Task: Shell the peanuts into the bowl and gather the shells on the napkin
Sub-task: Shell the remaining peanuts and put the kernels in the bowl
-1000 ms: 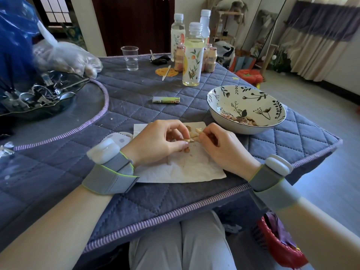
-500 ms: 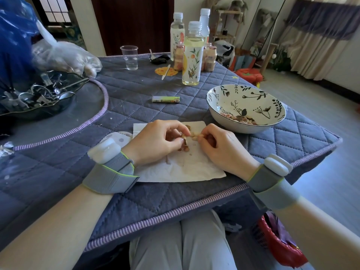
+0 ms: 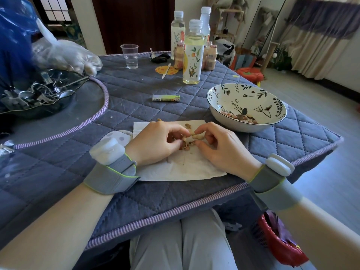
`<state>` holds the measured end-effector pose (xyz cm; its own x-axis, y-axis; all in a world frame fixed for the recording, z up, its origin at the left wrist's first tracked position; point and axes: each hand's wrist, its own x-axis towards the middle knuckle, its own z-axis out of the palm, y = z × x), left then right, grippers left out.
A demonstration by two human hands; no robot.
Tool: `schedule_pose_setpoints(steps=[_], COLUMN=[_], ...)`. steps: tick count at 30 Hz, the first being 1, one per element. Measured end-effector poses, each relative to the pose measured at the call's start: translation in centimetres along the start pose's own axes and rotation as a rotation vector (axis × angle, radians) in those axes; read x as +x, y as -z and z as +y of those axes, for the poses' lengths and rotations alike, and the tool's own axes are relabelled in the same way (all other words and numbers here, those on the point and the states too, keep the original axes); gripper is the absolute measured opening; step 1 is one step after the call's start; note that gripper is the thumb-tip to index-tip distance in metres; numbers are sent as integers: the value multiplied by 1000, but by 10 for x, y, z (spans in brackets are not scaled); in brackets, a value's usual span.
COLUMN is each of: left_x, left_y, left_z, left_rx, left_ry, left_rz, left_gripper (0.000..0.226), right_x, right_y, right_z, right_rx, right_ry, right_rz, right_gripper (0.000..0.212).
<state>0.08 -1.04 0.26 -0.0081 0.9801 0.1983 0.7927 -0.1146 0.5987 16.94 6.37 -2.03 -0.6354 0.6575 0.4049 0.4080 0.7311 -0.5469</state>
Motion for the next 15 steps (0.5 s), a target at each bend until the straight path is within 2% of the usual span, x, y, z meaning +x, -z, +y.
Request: schedule_pose_setpoints(steps=[5,10,15], left_x=[0,0,2], left_y=[1,1,-5], left_z=[3,6,2], left_rx=[-48,-141,-77], left_ry=[6,19,22], left_rz=[54,94,120], left_gripper=[21,22,24], right_x=[0,1,4], right_y=[0,-2,-6], right_z=[-1,-1,-3], right_rx=[7,27,38], right_ry=[36,44,32], right_rz=[-15,-8,28], right_gripper=[10,21,27])
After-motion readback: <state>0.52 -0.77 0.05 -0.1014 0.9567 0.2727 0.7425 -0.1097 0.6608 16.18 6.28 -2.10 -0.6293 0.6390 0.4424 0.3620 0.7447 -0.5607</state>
